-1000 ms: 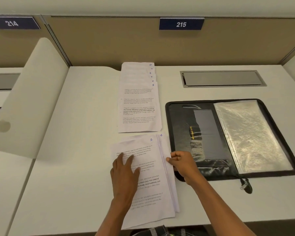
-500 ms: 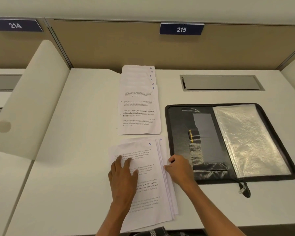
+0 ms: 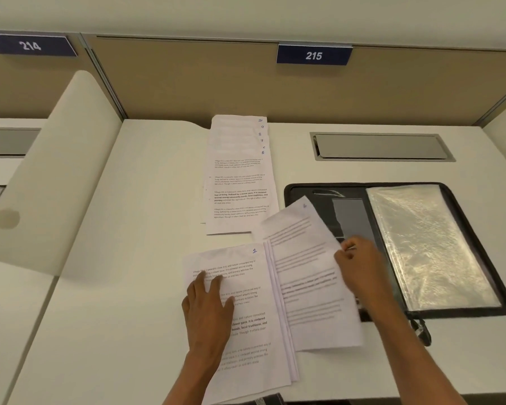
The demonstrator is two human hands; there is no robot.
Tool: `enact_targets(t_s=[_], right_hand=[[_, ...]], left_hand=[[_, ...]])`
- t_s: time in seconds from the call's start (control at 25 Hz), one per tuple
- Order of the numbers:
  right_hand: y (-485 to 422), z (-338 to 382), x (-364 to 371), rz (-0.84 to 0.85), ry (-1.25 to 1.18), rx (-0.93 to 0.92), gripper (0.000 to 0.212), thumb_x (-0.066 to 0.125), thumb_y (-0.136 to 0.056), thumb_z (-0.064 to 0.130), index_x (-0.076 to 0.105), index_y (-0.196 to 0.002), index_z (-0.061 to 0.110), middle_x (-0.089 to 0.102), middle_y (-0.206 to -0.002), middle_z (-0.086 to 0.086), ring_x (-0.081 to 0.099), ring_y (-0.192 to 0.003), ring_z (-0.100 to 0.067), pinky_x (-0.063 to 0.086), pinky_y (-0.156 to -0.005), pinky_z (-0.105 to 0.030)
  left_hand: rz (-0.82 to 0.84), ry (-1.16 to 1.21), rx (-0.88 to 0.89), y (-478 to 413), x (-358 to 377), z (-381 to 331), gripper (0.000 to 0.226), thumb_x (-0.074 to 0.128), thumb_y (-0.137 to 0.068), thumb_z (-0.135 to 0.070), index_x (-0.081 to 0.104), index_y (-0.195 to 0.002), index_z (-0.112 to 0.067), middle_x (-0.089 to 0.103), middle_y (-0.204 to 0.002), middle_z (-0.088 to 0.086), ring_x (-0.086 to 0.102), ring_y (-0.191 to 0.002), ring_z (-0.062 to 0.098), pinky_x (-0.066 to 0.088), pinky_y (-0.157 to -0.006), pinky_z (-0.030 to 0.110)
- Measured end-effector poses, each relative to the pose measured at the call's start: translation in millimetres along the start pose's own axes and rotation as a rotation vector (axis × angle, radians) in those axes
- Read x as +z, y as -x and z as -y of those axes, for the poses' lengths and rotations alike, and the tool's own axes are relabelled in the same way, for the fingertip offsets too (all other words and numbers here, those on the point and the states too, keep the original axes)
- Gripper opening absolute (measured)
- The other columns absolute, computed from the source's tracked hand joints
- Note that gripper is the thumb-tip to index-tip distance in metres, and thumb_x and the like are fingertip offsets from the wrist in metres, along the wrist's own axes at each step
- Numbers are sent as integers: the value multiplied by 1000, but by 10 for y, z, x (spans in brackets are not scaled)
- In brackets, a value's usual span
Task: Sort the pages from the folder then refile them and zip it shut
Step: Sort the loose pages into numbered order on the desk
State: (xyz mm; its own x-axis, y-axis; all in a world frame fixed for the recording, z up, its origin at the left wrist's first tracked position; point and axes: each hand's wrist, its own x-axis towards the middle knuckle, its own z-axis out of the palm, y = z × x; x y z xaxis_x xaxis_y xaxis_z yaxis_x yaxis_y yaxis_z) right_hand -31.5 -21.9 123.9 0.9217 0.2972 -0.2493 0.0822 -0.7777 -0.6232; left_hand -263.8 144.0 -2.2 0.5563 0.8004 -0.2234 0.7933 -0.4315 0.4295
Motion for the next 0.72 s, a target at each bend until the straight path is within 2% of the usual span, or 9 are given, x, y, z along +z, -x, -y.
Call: enact_targets(t_s=[0.12, 0.24, 0.32, 0.36, 0.44, 0.48, 0.56, 0.64, 0.72], right_hand=[[-103, 112, -413, -84, -105, -7, 2, 62, -99, 10, 62, -98, 12, 69, -91, -3, 68, -76, -17, 55, -58, -32], [-198, 219, -679, -113, -291, -13, 3, 64, -98, 11, 64, -99, 14, 73, -93, -5, 71, -83, -24, 57, -67, -35], [-269, 289, -666, -45, -390, 26, 4, 64, -99, 12, 65, -96, 14, 75, -95, -8, 73, -86, -28, 60, -78, -47], [-308, 325, -601, 5, -422, 52, 4, 64, -99, 12, 65, -95, 13, 75, -95, -9, 73, -86, -28, 59, -82, -49], [-382, 374, -383, 87, -472, 86, 4, 64, -99, 10, 65, -95, 10, 75, -97, -10, 73, -89, -29, 61, -83, -50], [-417, 401, -242, 131, -493, 95, 4, 64, -99, 10, 65, -95, 10, 75, -98, -10, 73, -90, -28, 61, -82, -48], [-496, 444, 35, 206, -510, 109, 5, 63, -100, 11, 66, -97, 9, 76, -97, -10, 74, -90, -27, 62, -81, -47], [-603, 459, 346, 250, -539, 125, 8, 61, -101, 14, 68, -99, 10, 77, -97, -11, 75, -85, -26, 64, -80, -45], [-670, 449, 669, 204, -446, 64, 10, 60, -102, 15, 70, -103, 13, 76, -100, -10, 74, -82, -20, 64, -79, -39]], left_hand=[[-29, 23, 6, -30, -56, -80, 49, 67, -98, -35, 56, -145, -24, 34, -163, 7, 27, -151, 26, 26, -122, 48], [-55, 298, 35, -101, -199, -326, 42, 62, -102, -39, 59, -142, -25, 44, -156, -2, 36, -146, 19, 30, -121, 43], [78, 588, -17, -198, -382, -568, 37, 57, -103, -47, 64, -134, -28, 59, -141, -12, 52, -133, 12, 43, -109, 31], [205, 768, -68, -264, -499, -693, 36, 53, -105, -50, 67, -129, -29, 67, -132, -13, 62, -124, 11, 48, -100, 28], [452, 1129, -175, -464, -620, -796, 37, 49, -108, -46, 72, -125, -23, 76, -121, -3, 72, -112, 19, 55, -95, 38], [484, 1243, -219, -571, -652, -783, 33, 52, -109, -37, 73, -125, -17, 77, -119, 4, 74, -111, 25, 56, -96, 44], [373, 1265, -235, -767, -652, -610, 22, 64, -103, -19, 74, -117, -6, 78, -112, 11, 75, -105, 34, 59, -89, 45], [169, 1146, -230, -932, -649, -355, 19, 73, -95, -16, 72, -104, 1, 79, -101, 12, 74, -95, 38, 61, -77, 41], [34, 1188, -271, -1085, -698, -91, 16, 74, -94, -13, 75, -104, -1, 78, -102, 17, 74, -97, 40, 61, -87, 48]])
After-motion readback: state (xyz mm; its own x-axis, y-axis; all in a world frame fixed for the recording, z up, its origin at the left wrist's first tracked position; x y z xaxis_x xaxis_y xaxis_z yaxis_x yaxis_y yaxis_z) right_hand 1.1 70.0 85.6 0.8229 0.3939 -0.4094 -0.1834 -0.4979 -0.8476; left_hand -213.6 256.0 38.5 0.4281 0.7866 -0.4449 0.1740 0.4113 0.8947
